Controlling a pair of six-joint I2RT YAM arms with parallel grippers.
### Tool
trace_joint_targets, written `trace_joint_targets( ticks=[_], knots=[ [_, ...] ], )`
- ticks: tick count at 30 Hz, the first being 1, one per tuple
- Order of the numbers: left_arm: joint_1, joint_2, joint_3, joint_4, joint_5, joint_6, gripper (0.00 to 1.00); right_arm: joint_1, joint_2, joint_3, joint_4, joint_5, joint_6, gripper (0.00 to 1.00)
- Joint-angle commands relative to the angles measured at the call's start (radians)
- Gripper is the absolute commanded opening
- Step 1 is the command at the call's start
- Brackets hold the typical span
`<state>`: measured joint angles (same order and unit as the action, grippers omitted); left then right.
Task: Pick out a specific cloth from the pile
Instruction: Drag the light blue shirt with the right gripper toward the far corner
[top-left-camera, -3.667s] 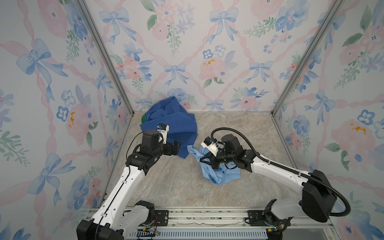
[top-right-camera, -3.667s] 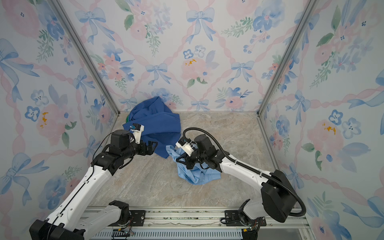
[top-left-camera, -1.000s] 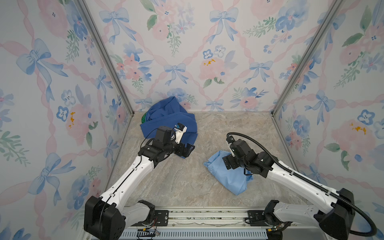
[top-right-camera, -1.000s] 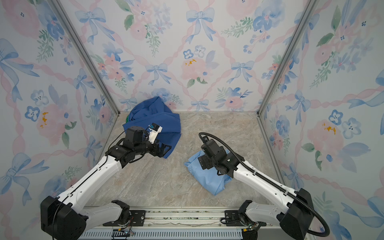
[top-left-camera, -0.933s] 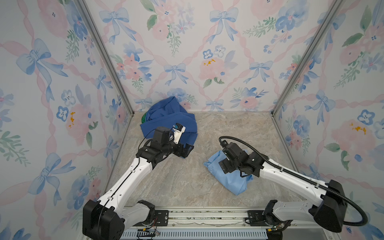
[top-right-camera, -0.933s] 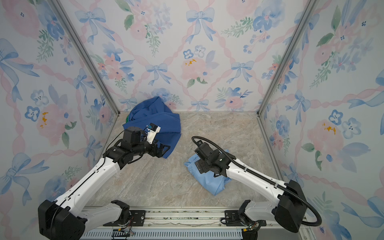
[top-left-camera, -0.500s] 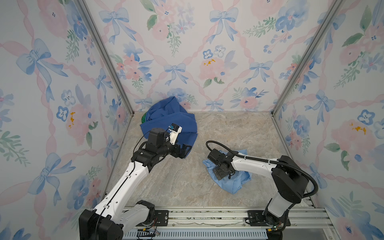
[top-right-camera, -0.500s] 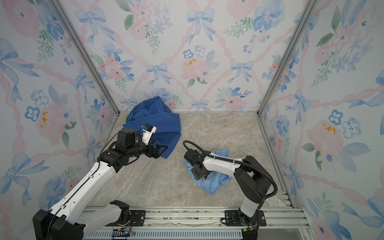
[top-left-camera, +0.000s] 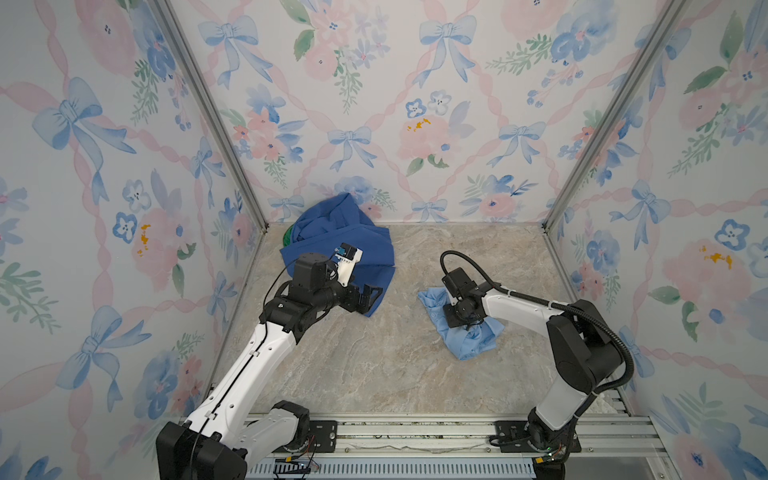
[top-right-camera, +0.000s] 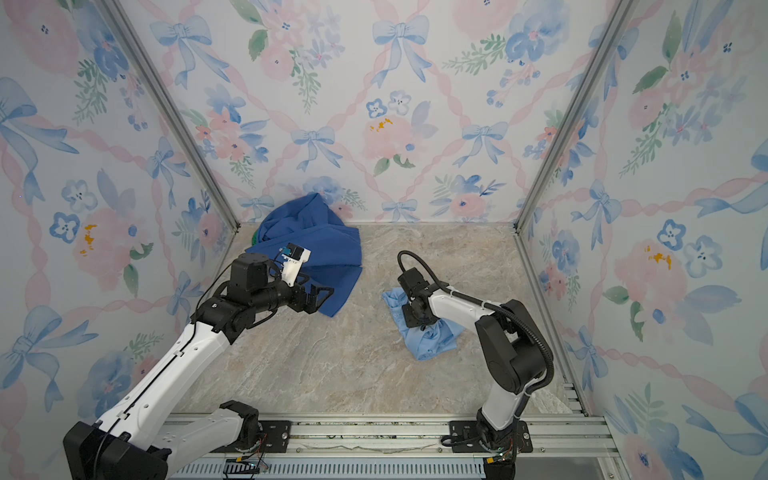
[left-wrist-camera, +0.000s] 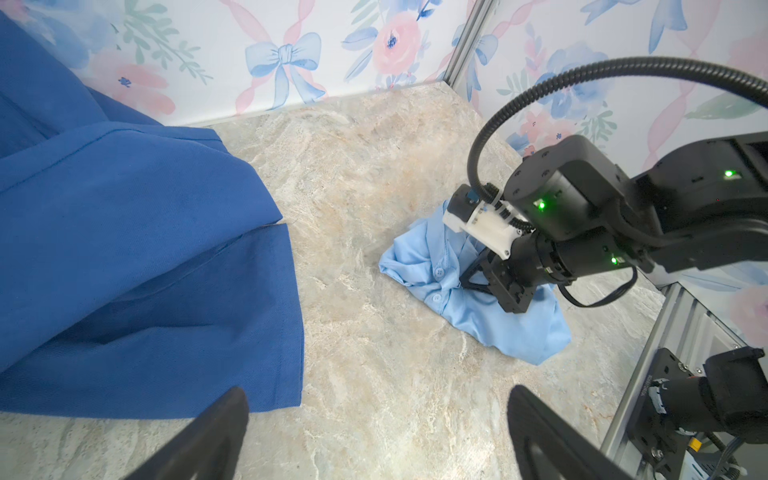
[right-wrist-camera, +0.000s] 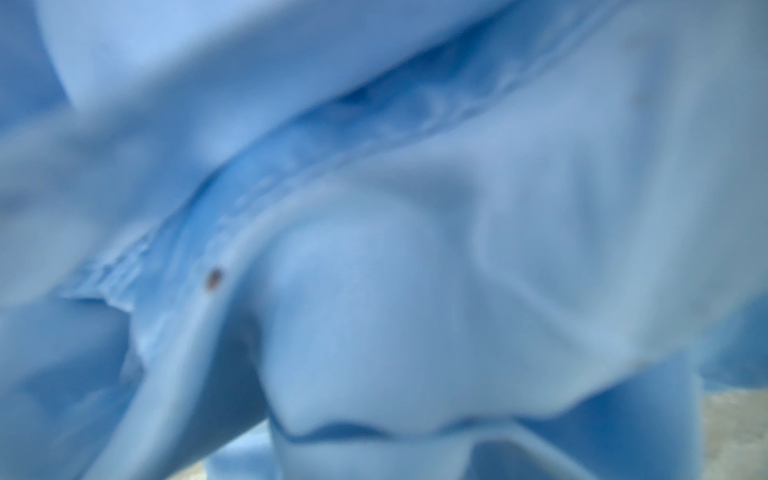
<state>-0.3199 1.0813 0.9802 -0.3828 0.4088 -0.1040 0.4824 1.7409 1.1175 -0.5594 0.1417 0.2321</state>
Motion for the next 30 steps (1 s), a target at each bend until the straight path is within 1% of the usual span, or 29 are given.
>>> trace_joint_targets(
  ticks=[1,3,8,11,14,16,18,24,25,26,27,28,30],
  knots=[
    [0.007,0.013,0.025,0.000,0.007,0.026,0.98,-0.096,-0.033,0.134,-0.068,0.013,-0.100,0.00],
    [0.008,0.017,0.022,-0.001,0.007,0.029,0.98,-0.164,-0.017,0.212,-0.084,0.032,-0.128,0.00],
    [0.006,0.020,0.014,0.000,0.008,0.027,0.98,-0.308,0.086,0.412,-0.086,0.044,-0.183,0.00],
    [0.006,0.019,0.004,0.001,0.002,0.026,0.98,-0.372,0.209,0.568,-0.111,0.077,-0.219,0.00],
    [0.005,0.029,-0.002,0.001,-0.009,0.020,0.98,-0.431,0.379,0.749,-0.173,0.062,-0.224,0.00],
    [0.002,0.036,0.000,0.001,-0.027,0.016,0.98,-0.455,0.497,0.873,-0.230,0.039,-0.227,0.00],
    [0.001,0.043,0.003,0.001,-0.043,0.013,0.98,-0.465,0.584,0.966,-0.263,0.024,-0.224,0.00],
    [-0.002,0.077,0.017,0.004,-0.064,-0.007,0.98,-0.467,0.745,1.113,-0.297,-0.008,-0.203,0.00],
    [-0.004,0.084,0.023,0.006,-0.064,-0.011,0.98,-0.467,0.762,1.129,-0.305,-0.014,-0.200,0.02],
    [-0.005,0.089,0.027,0.007,-0.065,-0.014,0.98,-0.467,0.770,1.138,-0.308,-0.019,-0.197,0.12],
    [-0.007,0.097,0.030,0.010,-0.065,-0.018,0.98,-0.468,0.771,1.138,-0.306,-0.021,-0.196,0.30],
    [-0.007,0.101,0.033,0.014,-0.069,-0.024,0.98,-0.469,0.764,1.132,-0.300,-0.021,-0.197,0.42],
    [-0.007,0.112,0.043,0.019,-0.087,-0.036,0.98,-0.469,0.740,1.115,-0.287,-0.032,-0.198,0.54]
  ],
)
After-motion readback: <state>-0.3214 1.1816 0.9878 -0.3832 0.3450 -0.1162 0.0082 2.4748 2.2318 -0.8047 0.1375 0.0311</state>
